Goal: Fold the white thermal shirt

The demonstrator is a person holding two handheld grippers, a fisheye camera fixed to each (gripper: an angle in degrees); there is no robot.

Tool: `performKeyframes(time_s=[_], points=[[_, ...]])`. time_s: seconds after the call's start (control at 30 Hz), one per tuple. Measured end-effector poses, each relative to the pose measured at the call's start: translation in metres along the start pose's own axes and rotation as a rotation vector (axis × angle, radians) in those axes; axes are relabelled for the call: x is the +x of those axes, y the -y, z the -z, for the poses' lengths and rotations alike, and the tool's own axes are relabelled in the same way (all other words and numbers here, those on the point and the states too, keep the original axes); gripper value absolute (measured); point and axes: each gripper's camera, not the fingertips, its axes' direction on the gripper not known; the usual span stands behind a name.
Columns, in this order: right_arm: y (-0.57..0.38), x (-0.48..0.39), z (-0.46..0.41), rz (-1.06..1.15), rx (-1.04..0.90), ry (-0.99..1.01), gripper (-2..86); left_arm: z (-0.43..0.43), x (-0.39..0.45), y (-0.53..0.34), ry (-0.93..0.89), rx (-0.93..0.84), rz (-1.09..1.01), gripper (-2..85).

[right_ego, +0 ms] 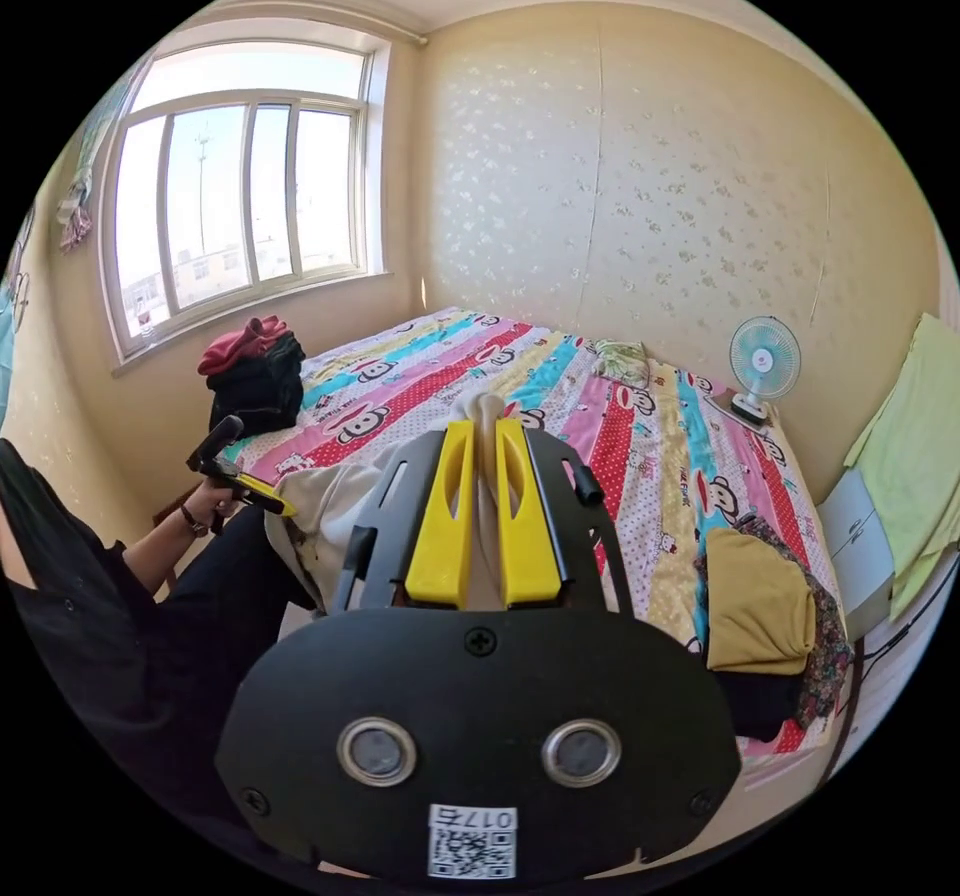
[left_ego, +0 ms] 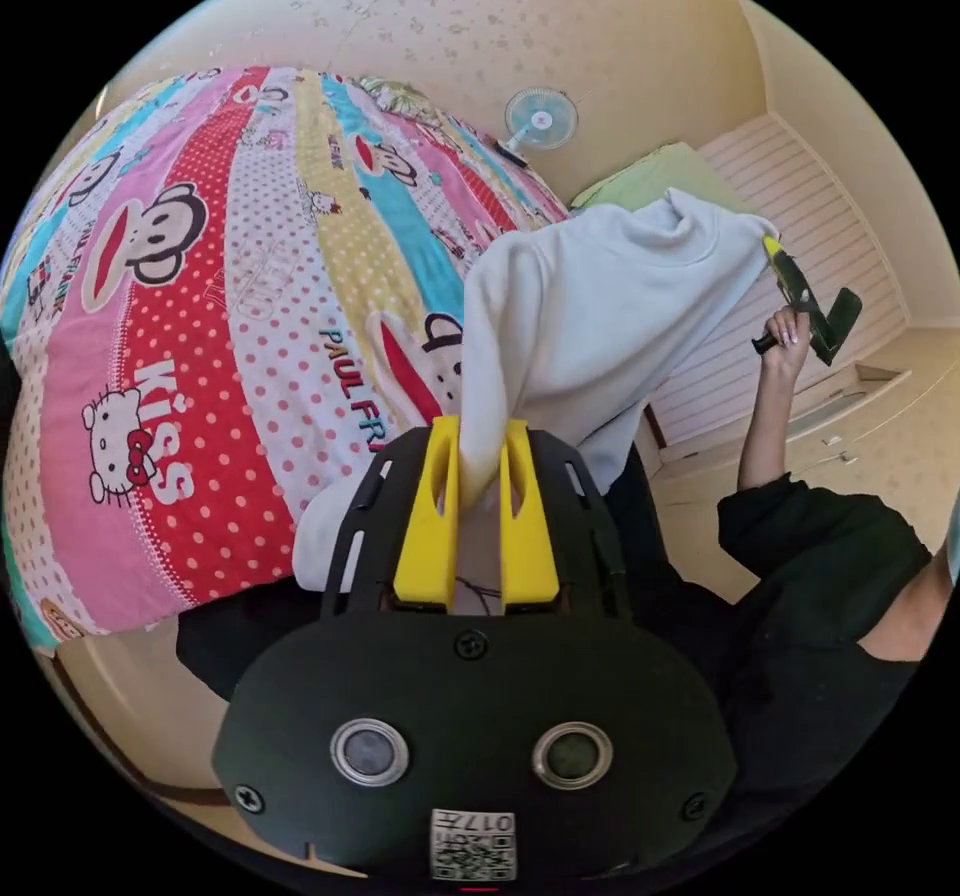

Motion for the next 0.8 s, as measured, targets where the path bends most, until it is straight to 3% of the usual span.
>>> performKeyframes(time_s=[0.1, 0.23, 0.33, 0.43, 0.5, 0.63, 0.73, 0.8], points=[[-0.004, -0.001, 0.027, -0.021, 0.04, 0.006, 2.7, 0.037, 0.007, -0.02, -0.099, 0.222, 0.012, 4.6], [-0.013, 0.01, 0.086, -0.114, 0.267, -0.018, 2.6, 0.1, 0.047, -0.03, -0.112, 0.455, -0.09, 4.3], [0.003, 0.027, 0.098, -0.144, 0.367, -0.064, 2.7, 0.14, 0.063, -0.005, -0.144, 0.549, -0.139, 4.2], [0.049, 0.059, 0.062, -0.153, 0.338, -0.065, 2.9, 0.167, 0.061, 0.051, -0.088, 0.596, -0.177, 4.3], [0.083, 0.084, 0.016, -0.174, 0.278, -0.068, 3.3, 0.171, 0.051, 0.102, -0.01, 0.565, -0.163, 4.3], [0.156, 0.143, -0.159, -0.293, -0.069, -0.171, 5.4, 0.127, -0.014, 0.239, 0.149, 0.365, -0.023, 5.6], [0.153, 0.17, -0.281, -0.382, -0.296, -0.195, 8.7, 0.072, -0.087, 0.285, 0.3, 0.217, 0.181, 9.6], [0.136, 0.171, -0.323, -0.404, -0.355, -0.173, 10.2, 0.047, -0.119, 0.283, 0.307, 0.152, 0.236, 11.2]])
